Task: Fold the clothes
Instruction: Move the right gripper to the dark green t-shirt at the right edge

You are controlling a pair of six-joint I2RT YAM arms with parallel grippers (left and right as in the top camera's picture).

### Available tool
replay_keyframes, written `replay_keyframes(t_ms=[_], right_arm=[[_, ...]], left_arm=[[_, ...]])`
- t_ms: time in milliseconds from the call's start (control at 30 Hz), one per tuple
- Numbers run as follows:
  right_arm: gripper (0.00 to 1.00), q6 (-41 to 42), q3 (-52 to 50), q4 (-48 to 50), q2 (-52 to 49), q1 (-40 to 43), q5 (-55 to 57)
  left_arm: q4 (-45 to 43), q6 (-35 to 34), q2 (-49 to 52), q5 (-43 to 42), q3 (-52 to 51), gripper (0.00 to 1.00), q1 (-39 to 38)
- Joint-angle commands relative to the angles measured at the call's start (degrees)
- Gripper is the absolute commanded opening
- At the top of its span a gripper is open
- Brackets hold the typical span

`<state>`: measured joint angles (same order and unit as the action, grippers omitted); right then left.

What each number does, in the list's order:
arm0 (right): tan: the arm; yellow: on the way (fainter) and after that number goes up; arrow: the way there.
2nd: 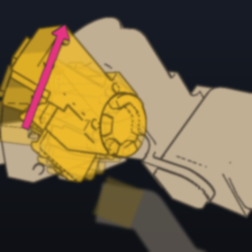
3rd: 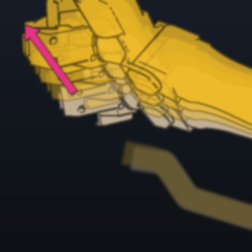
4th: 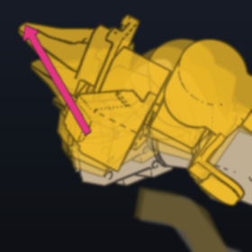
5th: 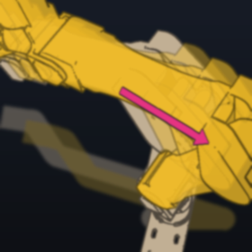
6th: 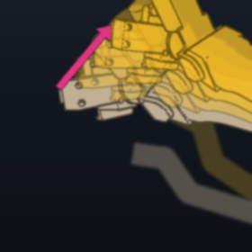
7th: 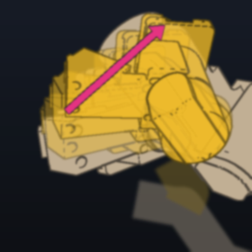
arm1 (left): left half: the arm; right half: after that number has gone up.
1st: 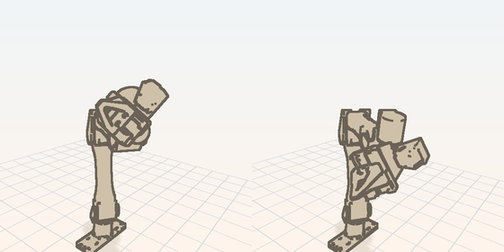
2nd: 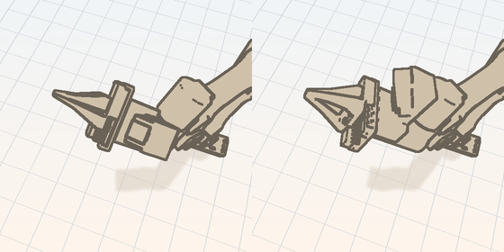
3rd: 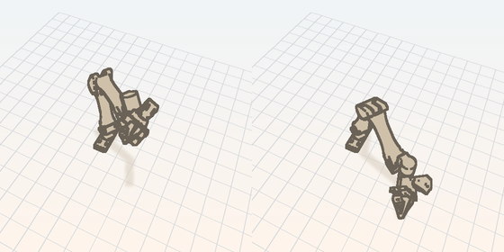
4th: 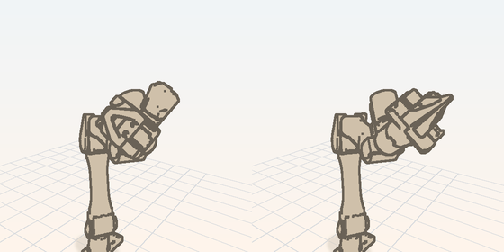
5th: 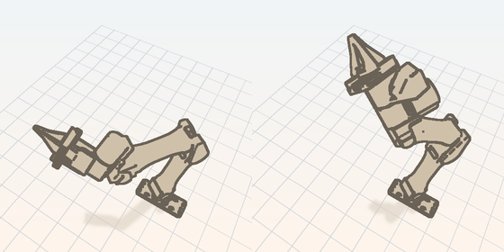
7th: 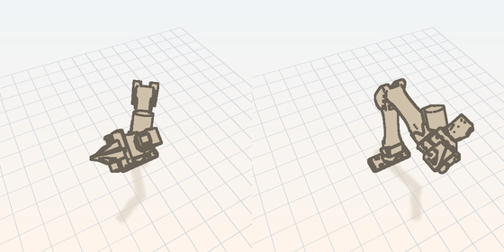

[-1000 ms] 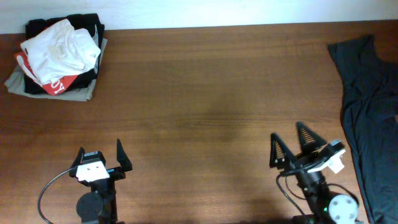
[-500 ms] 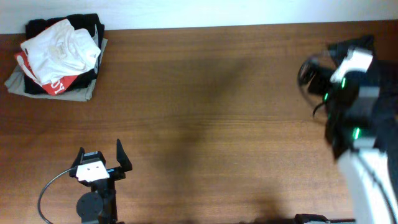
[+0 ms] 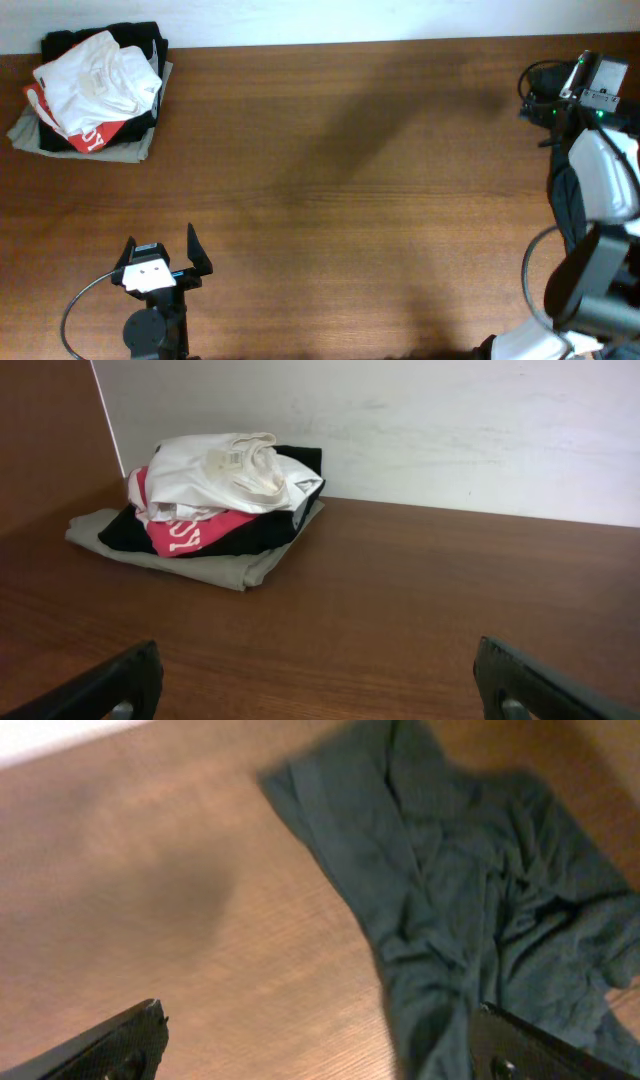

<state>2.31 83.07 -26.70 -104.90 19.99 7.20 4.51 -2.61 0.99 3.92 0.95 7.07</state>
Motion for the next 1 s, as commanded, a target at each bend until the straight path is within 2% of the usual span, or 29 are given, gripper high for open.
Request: replay_keyframes(t_ms=[0, 133, 233, 433, 533, 600, 967], right_arm=[[0.99, -6.5, 7.4, -3.1, -7.9, 2.6, -0.5], [0.99, -6.6, 17.1, -7.7, -16.0, 3.0, 2.8], [0.99, -10.1, 23.1, -10.5, -21.4, 2.9, 3.6], [0.97, -14.8, 24.0, -9.7, -26.9, 2.9, 9.1], [0.91, -15.6, 24.0, -9.0, -28.8, 2.9, 9.4], [0.82, -15.9, 24.0, -8.4, -30.2, 2.9, 9.6], [0.65, -16.9, 24.0, -7.1, -32.5, 3.0, 9.6]], left_arm=[[-0.2, 0.5, -0.3, 0.4, -0.4, 0.99, -0.2], [-0.2, 0.5, -0.3, 0.4, -0.4, 0.99, -0.2], [-0.2, 0.5, -0.3, 0.4, -0.4, 0.99, -0.2], [-0.2, 0.5, -0.3, 0.4, -0.4, 0.99, -0.2], [-0.2, 0.5, -0.3, 0.4, -0.4, 0.99, -0.2], [-0.2, 0.5, -0.3, 0.4, -0.4, 0.99, -0.2], [-0.2, 0.5, -0.3, 0.4, -0.4, 0.99, -0.2]])
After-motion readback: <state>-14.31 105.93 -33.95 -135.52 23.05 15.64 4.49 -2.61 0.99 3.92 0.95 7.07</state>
